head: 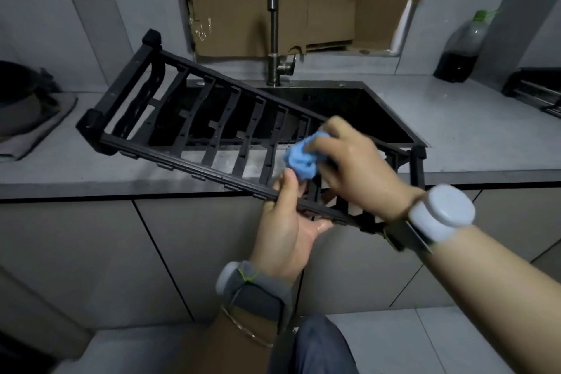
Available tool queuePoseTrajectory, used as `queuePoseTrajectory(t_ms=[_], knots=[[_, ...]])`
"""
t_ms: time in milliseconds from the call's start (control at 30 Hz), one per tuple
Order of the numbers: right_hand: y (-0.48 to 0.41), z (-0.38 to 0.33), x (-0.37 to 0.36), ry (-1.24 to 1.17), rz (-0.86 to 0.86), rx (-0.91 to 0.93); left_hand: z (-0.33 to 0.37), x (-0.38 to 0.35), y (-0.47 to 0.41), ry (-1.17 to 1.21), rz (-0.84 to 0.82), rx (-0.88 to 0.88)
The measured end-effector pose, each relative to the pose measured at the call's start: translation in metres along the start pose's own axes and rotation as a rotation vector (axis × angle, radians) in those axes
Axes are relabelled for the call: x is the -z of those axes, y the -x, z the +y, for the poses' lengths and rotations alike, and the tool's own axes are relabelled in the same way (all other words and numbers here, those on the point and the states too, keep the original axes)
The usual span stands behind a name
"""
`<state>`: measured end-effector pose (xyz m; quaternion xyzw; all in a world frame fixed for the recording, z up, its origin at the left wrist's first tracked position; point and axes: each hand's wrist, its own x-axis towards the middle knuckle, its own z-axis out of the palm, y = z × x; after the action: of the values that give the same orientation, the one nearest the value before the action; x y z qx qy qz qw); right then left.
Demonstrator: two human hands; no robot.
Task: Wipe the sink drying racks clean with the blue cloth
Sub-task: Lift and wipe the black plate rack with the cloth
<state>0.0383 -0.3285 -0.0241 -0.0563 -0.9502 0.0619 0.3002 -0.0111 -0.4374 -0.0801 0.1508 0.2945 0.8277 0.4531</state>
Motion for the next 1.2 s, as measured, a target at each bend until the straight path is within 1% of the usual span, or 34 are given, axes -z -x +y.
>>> queuePoseTrajectory(t_ms=[67,133,200,267,367,500,567,600,633,667,700,733,800,867,900,933,1000,1067,1133,1200], knots=[[-0.014,0.012,0.003,0.07,0.117,-0.115,-0.001,-0.005,-0.001,0.018,0.034,0.06],[-0.018,0.016,0.001,0.105,0.126,-0.175,0.0,-0.004,-0.004,-0.007,0.039,0.063],[-0.012,0.008,-0.005,0.087,0.046,-0.136,0.004,-0.001,-0.006,-0.038,0.003,0.018],[0.0,-0.005,-0.006,0.021,-0.031,-0.084,0.007,0.002,-0.007,-0.061,-0.043,-0.028],[0.009,-0.016,0.002,-0.129,-0.116,-0.068,0.008,0.005,-0.007,-0.047,-0.081,-0.016],[0.009,-0.013,0.008,-0.149,-0.241,-0.113,0.003,0.009,-0.005,-0.058,-0.06,0.045],[0.009,-0.01,0.016,-0.263,-0.293,-0.193,-0.002,0.011,-0.003,-0.059,-0.047,0.07],[0.008,-0.008,0.02,-0.364,-0.273,-0.248,-0.002,0.011,-0.003,-0.066,-0.05,0.074],[0.006,-0.009,0.024,-0.469,-0.197,-0.297,-0.003,0.01,-0.003,-0.078,-0.059,0.073],[0.006,-0.011,0.024,-0.522,-0.081,-0.303,-0.003,0.008,-0.003,-0.08,-0.064,0.071],[0.006,-0.016,0.023,-0.495,0.017,-0.237,-0.004,0.005,-0.003,-0.075,-0.054,0.063],[0.005,-0.021,0.019,-0.413,0.05,-0.125,-0.004,0.002,-0.003,-0.066,-0.036,0.052],[0.007,-0.027,0.007,-0.215,-0.029,0.073,-0.007,-0.002,-0.002,-0.058,-0.016,0.037],[0.005,-0.02,0.002,-0.112,-0.113,0.123,-0.006,0.0,0.001,-0.072,-0.015,0.035],[0.001,-0.012,0.003,-0.071,-0.095,0.117,-0.006,0.003,0.003,-0.082,-0.023,0.037],[-0.004,-0.005,0.004,-0.027,-0.038,0.085,-0.004,0.003,0.005,-0.091,-0.031,0.046],[-0.011,0.007,0.008,0.036,0.13,-0.006,-0.001,0.0,0.009,-0.106,-0.04,0.067],[-0.013,0.004,0.004,0.051,0.232,-0.074,0.003,-0.004,0.009,-0.147,-0.055,0.042],[-0.008,-0.01,-0.002,-0.009,0.264,-0.093,0.007,-0.005,0.007,-0.186,-0.088,0.003],[0.002,-0.025,-0.006,-0.134,0.237,-0.066,0.01,-0.004,0.006,-0.216,-0.106,-0.037]])
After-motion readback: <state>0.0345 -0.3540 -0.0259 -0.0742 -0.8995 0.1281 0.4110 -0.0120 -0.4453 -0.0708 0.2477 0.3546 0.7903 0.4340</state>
